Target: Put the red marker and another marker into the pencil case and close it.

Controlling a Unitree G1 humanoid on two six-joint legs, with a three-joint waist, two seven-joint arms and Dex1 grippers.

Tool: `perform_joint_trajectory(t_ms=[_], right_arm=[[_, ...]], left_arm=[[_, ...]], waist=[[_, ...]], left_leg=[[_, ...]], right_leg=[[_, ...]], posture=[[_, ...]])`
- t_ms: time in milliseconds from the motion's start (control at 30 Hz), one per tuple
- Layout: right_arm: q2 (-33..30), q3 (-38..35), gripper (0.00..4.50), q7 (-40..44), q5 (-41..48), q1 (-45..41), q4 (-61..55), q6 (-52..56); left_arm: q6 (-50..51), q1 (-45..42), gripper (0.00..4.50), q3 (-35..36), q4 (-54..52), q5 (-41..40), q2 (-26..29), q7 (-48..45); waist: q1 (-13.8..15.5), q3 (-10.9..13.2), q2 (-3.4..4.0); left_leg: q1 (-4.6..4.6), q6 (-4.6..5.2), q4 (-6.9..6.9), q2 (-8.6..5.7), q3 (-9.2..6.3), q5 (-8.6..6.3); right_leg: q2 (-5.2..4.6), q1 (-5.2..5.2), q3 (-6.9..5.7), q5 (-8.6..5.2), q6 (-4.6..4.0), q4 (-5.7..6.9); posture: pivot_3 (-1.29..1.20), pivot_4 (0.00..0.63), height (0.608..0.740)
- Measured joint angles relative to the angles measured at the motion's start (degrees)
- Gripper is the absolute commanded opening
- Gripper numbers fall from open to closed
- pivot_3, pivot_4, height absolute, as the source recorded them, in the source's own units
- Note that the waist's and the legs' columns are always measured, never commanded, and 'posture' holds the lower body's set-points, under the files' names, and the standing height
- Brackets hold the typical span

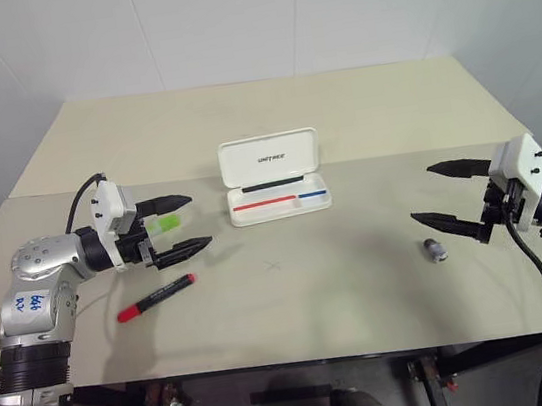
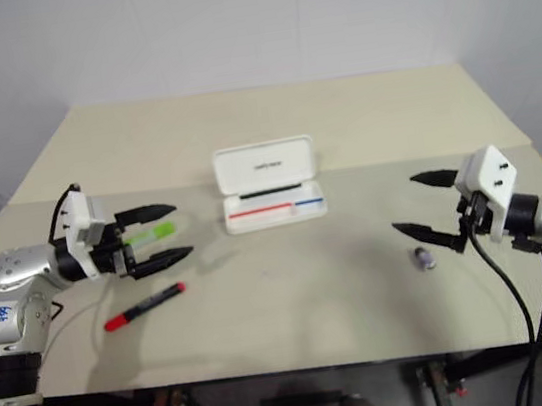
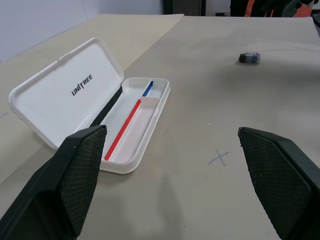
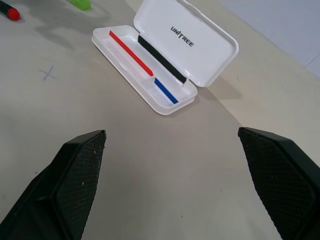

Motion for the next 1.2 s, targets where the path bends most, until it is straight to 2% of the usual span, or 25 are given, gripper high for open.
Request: perform_joint_trajectory(t_ms=[167, 267, 400, 567, 667, 700, 767, 1000, 1200], right_arm=[[3.30, 3.49, 4.50, 0.02, -0.92, -4.03, 1.51, -1.00], [5.17, 5.99, 4.50, 0.14, -1.73, -3.63, 2.11, -2.43], [5.22, 6.25, 4.50, 0.13, -1.70, -3.18, 1.93, -2.30], [5.40, 6.78, 4.50, 0.52, -1.48, -5.08, 0.96, -1.61], [7.32, 7.99, 4.50, 0.30, -0.98, -6.13, -0.99, -0.95], [7.93, 8.87, 4.50, 0.23, -0.78, -6.33, -1.71, -0.63], [8.53, 9.59, 4.50, 0.23, -0.41, -6.95, -2.54, 0.28], [8.58, 9.94, 4.50, 0.66, 0.07, -9.88, -2.91, 1.02], [9.49, 10.70, 4.50, 0.65, 0.06, -10.36, -2.79, 1.02]], left_arm=[[-0.20, -1.04, 4.48, -1.10, -0.04, 0.92, 0.07, -0.03], [-1.20, -1.06, 4.48, -2.10, -0.41, 2.00, -0.17, 0.08], [-0.59, -0.94, 4.48, -2.11, -0.45, 2.03, 0.33, -0.49], [-0.77, -4.77, 4.48, -2.14, 1.28, 2.98, 1.81, -1.54], [-1.01, -4.81, 4.48, -2.08, 2.74, 3.06, 2.79, -2.76], [-1.01, -4.73, 4.08, -2.10, 2.92, 3.09, 2.78, -2.95], [-0.96, -4.70, 3.62, -2.04, 2.90, 3.03, 2.78, -3.04], [-1.17, -4.42, 1.28, -2.20, 3.21, 3.91, 2.76, -3.35], [-2.84, -8.11, 1.28, -5.16, 7.81, 7.66, 0.86, -2.81]], waist=[[-0.32, -0.02, -0.05], [-0.10, -0.02, -0.05], [0.01, -0.02, -0.05], [-0.03, -0.02, -0.05], [-0.26, -0.02, -0.05], [-0.28, -0.02, -0.05], [-0.11, -0.02, -0.05], [0.06, -0.03, -0.08], [0.03, -0.03, -0.08]], left_leg=[[0.11, -0.02, 0.03, 0.02, 0.06, 0.01], [0.12, -0.02, 0.01, 0.02, 0.05, 0.02], [0.00, -0.02, 0.02, 0.01, 0.05, 0.01], [-0.01, -0.02, 0.03, 0.01, 0.04, 0.01], [0.02, -0.02, 0.00, 0.03, 0.05, 0.01], [0.00, -0.02, 0.01, 0.06, 0.05, 0.01], [-0.01, -0.02, 0.02, 0.04, 0.04, 0.01], [-0.06, -0.02, 0.03, 0.03, 0.01, 0.01], [-0.10, -0.01, 0.05, 0.01, 0.02, 0.01]], right_leg=[[0.06, 0.04, 0.06, 0.06, -0.06, 0.06], [0.06, 0.03, 0.05, 0.05, -0.07, 0.08], [0.02, 0.02, 0.04, 0.08, -0.01, 0.07], [0.04, 0.01, 0.03, 0.10, 0.01, -0.05], [0.07, 0.00, 0.04, 0.09, -0.01, 0.00], [0.09, -0.03, 0.03, 0.09, -0.01, 0.02], [0.07, -0.04, 0.03, 0.09, -0.01, 0.05], [0.05, -0.02, -0.02, 0.09, 0.00, 0.04], [0.05, -0.02, -0.01, 0.11, 0.02, 0.08]], posture=[[0.00, 0.150, 0.740], [0.00, 0.150, 0.740], [0.00, 0.150, 0.740], [0.00, 0.150, 0.740], [0.00, 0.150, 0.740], [0.00, 0.150, 0.740], [0.00, 0.150, 0.740], [0.00, 0.150, 0.740], [0.00, 0.150, 0.740]])
